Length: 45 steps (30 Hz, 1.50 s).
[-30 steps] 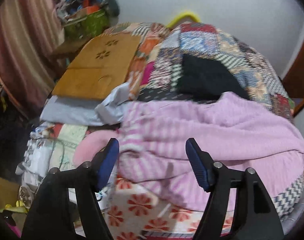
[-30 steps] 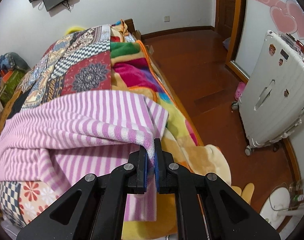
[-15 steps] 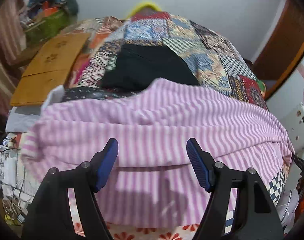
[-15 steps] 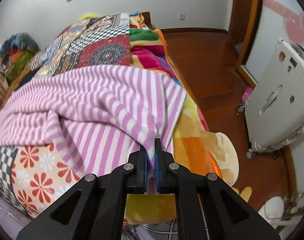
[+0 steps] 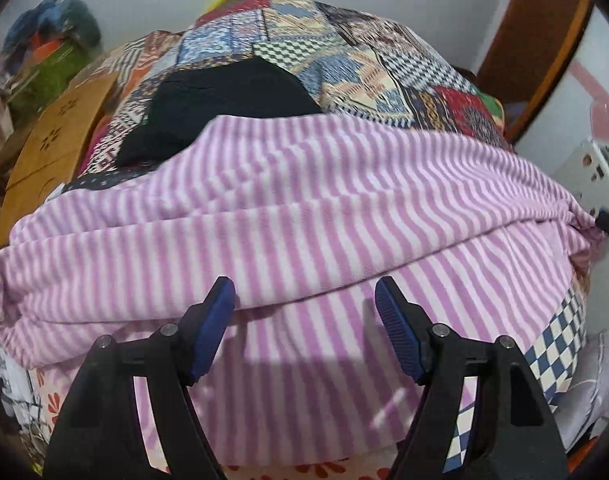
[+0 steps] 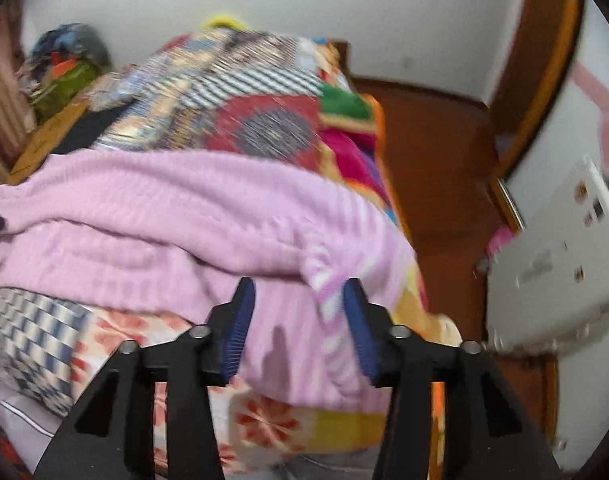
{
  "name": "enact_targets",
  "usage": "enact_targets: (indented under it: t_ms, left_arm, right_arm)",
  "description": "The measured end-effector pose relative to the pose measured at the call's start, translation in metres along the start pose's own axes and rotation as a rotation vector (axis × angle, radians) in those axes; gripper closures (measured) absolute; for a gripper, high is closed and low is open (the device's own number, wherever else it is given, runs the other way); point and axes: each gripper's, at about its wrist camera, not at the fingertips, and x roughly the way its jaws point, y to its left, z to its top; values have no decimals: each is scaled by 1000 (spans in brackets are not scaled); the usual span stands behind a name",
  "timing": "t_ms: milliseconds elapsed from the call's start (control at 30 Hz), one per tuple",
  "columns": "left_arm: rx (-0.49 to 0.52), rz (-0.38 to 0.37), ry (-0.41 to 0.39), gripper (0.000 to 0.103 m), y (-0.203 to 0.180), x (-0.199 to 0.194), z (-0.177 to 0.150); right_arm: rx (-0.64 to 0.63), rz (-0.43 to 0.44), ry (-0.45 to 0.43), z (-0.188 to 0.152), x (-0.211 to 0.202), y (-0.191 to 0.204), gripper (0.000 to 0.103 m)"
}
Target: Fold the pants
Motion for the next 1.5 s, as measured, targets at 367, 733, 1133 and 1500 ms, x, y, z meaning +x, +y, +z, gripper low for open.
enact_targets:
  t_ms: [367,733,1133,1500]
  left_arm:
    - [96,-24,29,25,-32,30,16]
    - [77,-59,15,31,-24,52,31]
    - [92,-99,-16,93,-39,39,34]
    - [142,-121,-125,97,-54,-35,20]
  right_arm:
    - [-224,221,11,32,42,97,58]
    - [-297,302,60,46,81,132,59]
    - [-251,370,29,57,81,139,95]
    - [-262,384,-77,56,22,137,97]
